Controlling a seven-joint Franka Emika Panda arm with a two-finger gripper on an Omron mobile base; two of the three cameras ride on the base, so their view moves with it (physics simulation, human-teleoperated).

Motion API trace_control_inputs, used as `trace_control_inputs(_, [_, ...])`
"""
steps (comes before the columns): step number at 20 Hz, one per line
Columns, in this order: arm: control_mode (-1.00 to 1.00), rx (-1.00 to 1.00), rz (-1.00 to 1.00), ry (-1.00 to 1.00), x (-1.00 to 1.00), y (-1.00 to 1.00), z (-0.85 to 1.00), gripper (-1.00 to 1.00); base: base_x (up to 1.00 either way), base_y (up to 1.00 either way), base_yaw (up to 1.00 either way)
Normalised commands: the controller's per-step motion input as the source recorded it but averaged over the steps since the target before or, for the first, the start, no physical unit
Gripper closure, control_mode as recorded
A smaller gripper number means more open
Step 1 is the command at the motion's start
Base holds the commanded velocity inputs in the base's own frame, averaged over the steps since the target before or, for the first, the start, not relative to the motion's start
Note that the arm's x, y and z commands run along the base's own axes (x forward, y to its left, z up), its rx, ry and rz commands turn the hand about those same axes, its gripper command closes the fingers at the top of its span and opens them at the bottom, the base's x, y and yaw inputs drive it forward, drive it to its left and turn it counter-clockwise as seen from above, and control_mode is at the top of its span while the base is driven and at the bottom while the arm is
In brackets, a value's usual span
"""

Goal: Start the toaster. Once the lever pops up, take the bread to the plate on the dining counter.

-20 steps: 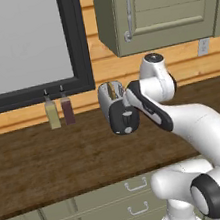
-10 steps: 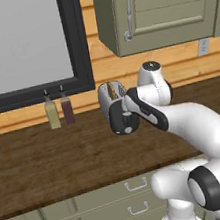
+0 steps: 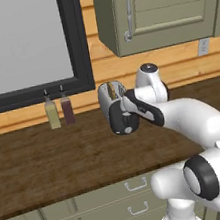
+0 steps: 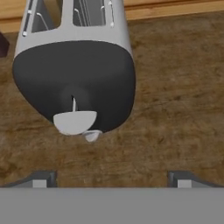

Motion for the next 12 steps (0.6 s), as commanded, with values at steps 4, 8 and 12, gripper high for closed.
trace_control_inputs(4, [-1.00,0.00,0.00,0.00,0.16,0.00,-0.02,-1.00,0.00,0.00,0.00])
trace_control_inputs(8, [-1.00,0.00,0.00,0.00,0.01,0.00,-0.19,-1.00,0.00,0.00,0.00])
trace_control_inputs(12, [-1.00,0.00,0.00,0.00,0.00,0.00,-0.22,-1.00,0.00,0.00,0.00])
